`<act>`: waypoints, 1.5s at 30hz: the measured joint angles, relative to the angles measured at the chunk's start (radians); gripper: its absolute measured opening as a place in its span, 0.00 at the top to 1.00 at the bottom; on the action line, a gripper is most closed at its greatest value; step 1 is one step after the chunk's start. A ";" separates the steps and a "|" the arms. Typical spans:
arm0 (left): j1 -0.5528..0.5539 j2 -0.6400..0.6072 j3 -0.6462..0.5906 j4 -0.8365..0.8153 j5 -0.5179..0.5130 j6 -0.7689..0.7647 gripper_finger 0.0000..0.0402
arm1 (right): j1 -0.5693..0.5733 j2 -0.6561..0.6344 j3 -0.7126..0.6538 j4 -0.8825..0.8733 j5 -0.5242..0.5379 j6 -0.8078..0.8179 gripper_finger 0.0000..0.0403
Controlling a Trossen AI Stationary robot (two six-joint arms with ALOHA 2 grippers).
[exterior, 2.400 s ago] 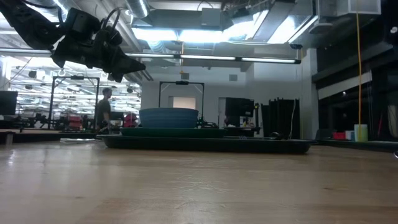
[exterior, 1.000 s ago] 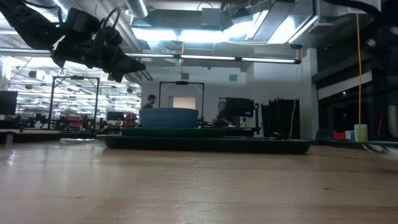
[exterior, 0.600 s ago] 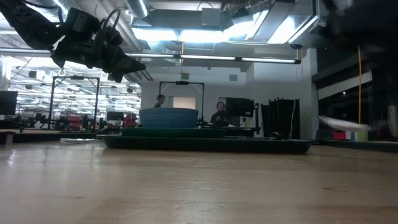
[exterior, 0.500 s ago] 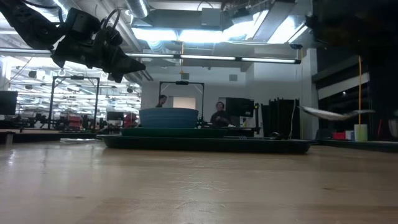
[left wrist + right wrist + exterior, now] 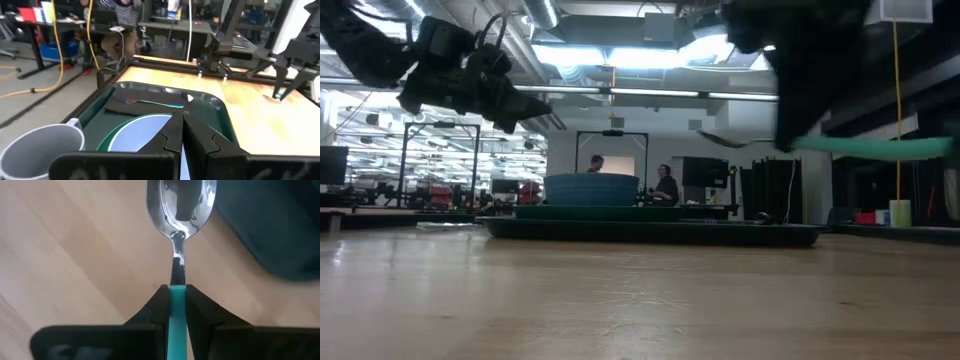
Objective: Set up tray
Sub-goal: Put the green spoon on the black table napkin beside the blue fork on the black tray
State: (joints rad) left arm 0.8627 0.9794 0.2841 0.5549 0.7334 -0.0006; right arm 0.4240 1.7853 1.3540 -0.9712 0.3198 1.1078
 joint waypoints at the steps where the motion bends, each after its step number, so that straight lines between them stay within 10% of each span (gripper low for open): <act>1: 0.000 0.000 -0.018 0.033 -0.002 -0.010 0.99 | -0.016 -0.001 -0.011 0.043 0.002 -0.036 0.89; 17: 0.049 -0.126 -0.127 0.294 0.119 -0.187 0.99 | -0.209 -0.056 -0.149 0.333 0.009 -0.351 0.89; 34: 0.049 -0.163 -0.128 0.283 0.162 -0.196 0.99 | -0.346 -0.114 -0.147 0.307 0.186 -0.195 0.89; 45: 0.049 -0.163 -0.127 0.284 0.159 -0.101 0.99 | -0.539 -0.114 -0.104 0.307 0.124 -0.288 0.89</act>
State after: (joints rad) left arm 0.9117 0.8165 0.1567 0.8386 0.8928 -0.1013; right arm -0.1151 1.6714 1.2500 -0.6641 0.4439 0.8196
